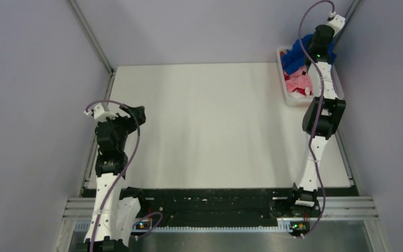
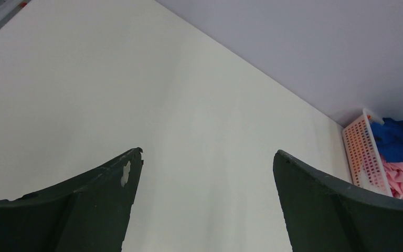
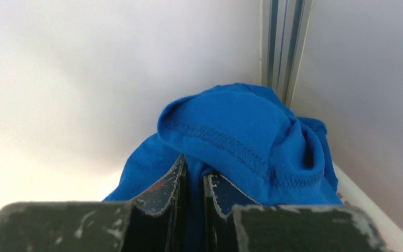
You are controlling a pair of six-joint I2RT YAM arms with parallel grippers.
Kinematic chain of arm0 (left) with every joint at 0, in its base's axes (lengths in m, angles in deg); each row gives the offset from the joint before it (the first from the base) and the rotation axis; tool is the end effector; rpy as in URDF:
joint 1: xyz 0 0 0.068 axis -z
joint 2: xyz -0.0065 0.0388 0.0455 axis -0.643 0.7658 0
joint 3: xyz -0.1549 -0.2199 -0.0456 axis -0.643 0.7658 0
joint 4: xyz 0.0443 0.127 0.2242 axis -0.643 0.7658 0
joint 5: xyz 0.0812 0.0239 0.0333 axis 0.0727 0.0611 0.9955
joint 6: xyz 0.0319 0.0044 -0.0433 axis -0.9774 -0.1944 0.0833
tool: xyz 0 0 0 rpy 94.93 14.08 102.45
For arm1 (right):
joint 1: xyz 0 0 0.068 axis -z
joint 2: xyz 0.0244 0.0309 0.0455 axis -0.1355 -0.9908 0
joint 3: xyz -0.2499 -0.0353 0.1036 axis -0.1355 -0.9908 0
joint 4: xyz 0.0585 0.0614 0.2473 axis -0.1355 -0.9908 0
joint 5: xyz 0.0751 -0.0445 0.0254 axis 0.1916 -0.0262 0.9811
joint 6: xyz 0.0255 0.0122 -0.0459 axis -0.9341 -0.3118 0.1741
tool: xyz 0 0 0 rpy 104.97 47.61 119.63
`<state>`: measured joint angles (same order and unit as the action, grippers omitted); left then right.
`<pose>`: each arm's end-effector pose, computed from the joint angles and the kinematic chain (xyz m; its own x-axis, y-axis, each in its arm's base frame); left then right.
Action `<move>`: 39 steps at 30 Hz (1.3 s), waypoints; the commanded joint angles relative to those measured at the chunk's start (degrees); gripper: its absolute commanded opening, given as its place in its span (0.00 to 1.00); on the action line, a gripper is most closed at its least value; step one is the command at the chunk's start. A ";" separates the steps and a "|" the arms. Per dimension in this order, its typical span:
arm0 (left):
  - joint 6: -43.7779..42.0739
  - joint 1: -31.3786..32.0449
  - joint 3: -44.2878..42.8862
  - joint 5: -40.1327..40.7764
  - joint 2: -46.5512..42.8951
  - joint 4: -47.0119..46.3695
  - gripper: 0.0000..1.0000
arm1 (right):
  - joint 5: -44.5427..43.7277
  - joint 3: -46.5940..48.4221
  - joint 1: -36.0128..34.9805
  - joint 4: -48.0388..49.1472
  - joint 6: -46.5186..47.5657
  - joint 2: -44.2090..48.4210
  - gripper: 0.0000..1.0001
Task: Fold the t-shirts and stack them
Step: Grab crumpled tshirt from bin with the right arm, then move the tshirt to the center of the board
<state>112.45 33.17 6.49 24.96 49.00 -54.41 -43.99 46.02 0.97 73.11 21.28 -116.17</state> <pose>0.1731 0.0184 0.2991 -0.0627 -0.5690 -0.8199 -0.1089 0.8206 -0.5611 0.5679 -0.0987 0.3077 -0.0178 0.2551 -0.9667 0.4710 0.8550 0.2170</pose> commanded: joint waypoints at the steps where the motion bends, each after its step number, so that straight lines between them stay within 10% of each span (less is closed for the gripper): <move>1: 0.59 0.04 -0.05 -3.27 -0.20 -3.16 0.99 | 5.25 -0.32 -2.91 4.69 2.76 17.31 0.10; 18: 2.63 0.00 -3.67 -1.43 -4.00 6.10 0.99 | 38.32 -12.50 -28.80 -8.23 6.27 40.65 0.10; 26: 6.47 0.00 -4.62 -0.64 -4.27 11.18 0.99 | 45.84 -45.03 -36.44 2.30 2.46 50.20 0.13; 31: 7.73 0.00 -5.09 -5.64 0.00 11.90 0.99 | 23.28 -70.22 -36.36 6.10 4.64 55.06 0.18; 34: 8.00 0.04 -6.06 -8.54 4.81 12.64 0.99 | -1.47 -80.47 -35.51 5.05 0.75 57.07 0.45; 36: 7.68 0.12 -6.73 -11.47 8.05 12.99 0.99 | -15.89 -83.77 -34.96 2.17 -2.81 58.18 0.96; 39: 8.21 1.13 -6.58 -14.11 12.75 12.12 0.99 | -24.54 -84.29 -34.86 -5.44 -6.33 60.60 0.99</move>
<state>119.55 33.25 1.81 16.37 57.63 -41.76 -43.60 -39.44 -34.51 70.05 20.62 -63.05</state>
